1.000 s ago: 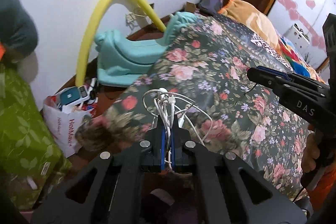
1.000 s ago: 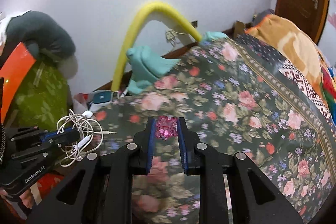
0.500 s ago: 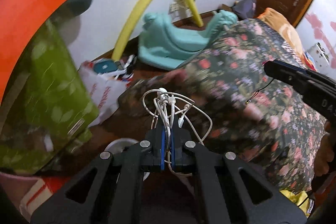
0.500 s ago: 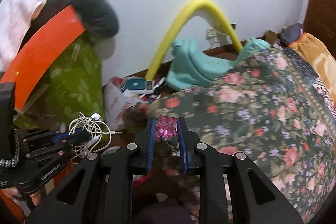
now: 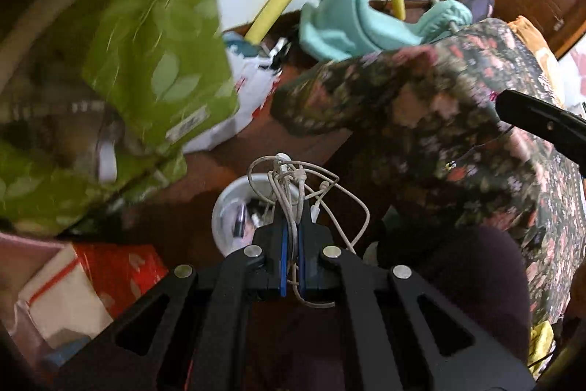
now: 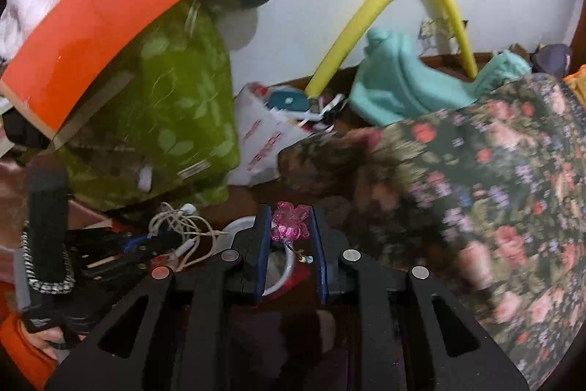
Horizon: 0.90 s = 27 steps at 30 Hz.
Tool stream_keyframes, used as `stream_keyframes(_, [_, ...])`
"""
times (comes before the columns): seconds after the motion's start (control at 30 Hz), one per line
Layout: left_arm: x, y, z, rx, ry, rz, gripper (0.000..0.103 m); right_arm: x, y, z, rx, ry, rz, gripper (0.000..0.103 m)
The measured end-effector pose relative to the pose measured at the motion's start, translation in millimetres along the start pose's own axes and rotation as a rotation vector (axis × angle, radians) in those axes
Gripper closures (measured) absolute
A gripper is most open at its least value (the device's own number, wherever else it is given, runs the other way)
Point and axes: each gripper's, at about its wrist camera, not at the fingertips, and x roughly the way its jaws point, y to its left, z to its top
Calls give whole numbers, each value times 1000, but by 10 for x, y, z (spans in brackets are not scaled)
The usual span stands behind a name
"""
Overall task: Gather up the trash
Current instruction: 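Carry the earphones and pink clip down to the white bowl, then open both grippers over the bowl and lift the tools away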
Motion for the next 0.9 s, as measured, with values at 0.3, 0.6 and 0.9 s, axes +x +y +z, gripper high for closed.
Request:
stream_keyframes(0.3, [356,384,-249,-61,93,27,100,520,440,-93,-32,125,46,84])
stream_keyframes(0.6, [627,726,-399,-158,158,23,100,1175,725,-156,-82,262,44,84])
stream_keyframes(0.9, [834,876,-361,-217,197,-4,100,1582,647,-178,-2,393,62,69])
